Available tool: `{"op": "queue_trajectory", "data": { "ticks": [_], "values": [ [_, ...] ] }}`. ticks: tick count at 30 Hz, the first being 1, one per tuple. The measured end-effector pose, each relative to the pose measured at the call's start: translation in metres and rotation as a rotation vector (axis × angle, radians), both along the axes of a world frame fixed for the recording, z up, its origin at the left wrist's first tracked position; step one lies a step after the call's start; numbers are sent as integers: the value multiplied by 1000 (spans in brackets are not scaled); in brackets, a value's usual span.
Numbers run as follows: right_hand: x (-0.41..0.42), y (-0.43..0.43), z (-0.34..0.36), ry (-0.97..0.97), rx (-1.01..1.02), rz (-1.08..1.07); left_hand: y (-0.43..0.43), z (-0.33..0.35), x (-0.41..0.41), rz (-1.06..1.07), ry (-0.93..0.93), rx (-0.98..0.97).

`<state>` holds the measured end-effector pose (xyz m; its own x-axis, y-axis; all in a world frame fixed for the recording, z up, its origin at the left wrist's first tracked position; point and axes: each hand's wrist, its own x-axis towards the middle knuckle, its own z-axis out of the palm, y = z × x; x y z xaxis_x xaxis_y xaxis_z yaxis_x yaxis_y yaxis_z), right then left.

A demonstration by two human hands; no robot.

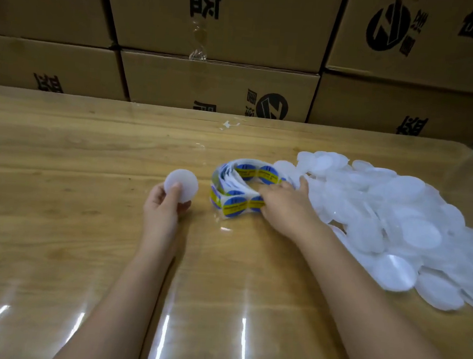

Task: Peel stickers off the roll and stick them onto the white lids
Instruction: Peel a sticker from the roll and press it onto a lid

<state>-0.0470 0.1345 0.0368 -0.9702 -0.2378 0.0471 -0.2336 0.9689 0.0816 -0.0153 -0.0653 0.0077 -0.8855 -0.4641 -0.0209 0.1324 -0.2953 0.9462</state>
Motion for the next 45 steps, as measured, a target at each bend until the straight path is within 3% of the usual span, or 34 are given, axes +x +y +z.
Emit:
{"op": "queue_trajectory", "data": {
  "ticks": [3, 8, 19, 22, 25, 28, 38, 45],
  "values": [
    [-19, 14, 1, 68, -21, -15, 18, 0, -5, -96, -35, -12],
    [2, 8, -17, 362, -312, 121, 31, -5, -4, -130, 7, -208],
    [24, 1, -24, 579, -571, 174, 30, -7, -2, -117, 19, -358],
    [44, 1, -19, 558, -573, 201, 28, -8, 4, -112, 58, -334],
    [65, -1, -20, 467, -603, 207, 29, -9, 16, -144, 110, -448],
    [82, -1, -20, 347, -769, 197, 30, -10, 27, -214, 97, -589],
    [91, -1, -27, 163, -1317, 51, 33, 3, 45, -552, 67, -472],
    [74, 7, -29, 152, -1531, -48, 33, 1, 42, -604, 31, -504]
  ]
}}
